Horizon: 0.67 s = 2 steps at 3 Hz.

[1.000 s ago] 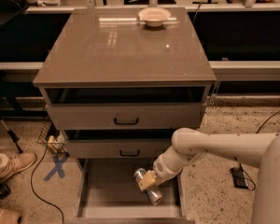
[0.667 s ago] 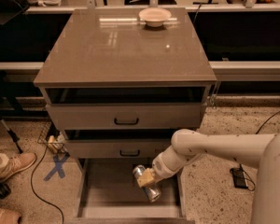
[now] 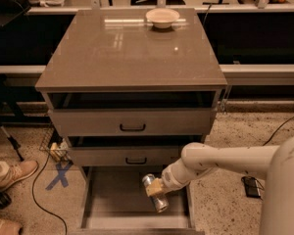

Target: Place redbull can into bottom drawer

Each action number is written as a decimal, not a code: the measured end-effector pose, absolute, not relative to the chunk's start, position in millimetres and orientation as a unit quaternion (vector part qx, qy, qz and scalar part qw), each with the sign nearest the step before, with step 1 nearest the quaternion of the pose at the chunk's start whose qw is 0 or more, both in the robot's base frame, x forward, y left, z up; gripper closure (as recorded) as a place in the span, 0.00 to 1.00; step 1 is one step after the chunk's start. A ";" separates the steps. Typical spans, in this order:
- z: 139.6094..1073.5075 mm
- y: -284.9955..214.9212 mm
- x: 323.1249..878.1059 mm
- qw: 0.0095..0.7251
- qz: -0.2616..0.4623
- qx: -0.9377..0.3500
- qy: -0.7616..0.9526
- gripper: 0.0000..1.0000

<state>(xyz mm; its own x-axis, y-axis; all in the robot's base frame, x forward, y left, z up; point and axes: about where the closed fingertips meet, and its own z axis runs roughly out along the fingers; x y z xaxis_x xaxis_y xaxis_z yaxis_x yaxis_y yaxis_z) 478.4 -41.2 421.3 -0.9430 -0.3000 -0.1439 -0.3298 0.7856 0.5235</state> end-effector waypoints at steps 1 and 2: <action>371.4 -56.5 497.2 0.057 0.265 -0.107 0.957 1.00; 314.7 -68.4 524.0 0.082 0.249 -0.050 0.964 0.81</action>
Offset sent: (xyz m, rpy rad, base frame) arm 0.0775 -0.0460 -0.1829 -0.0765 -0.0672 -0.4247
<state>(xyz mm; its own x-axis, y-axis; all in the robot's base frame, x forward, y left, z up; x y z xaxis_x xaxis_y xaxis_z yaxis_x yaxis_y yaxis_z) 524.0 -68.4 314.7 -0.9814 -0.0553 -0.1838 -0.1374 0.8714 0.4710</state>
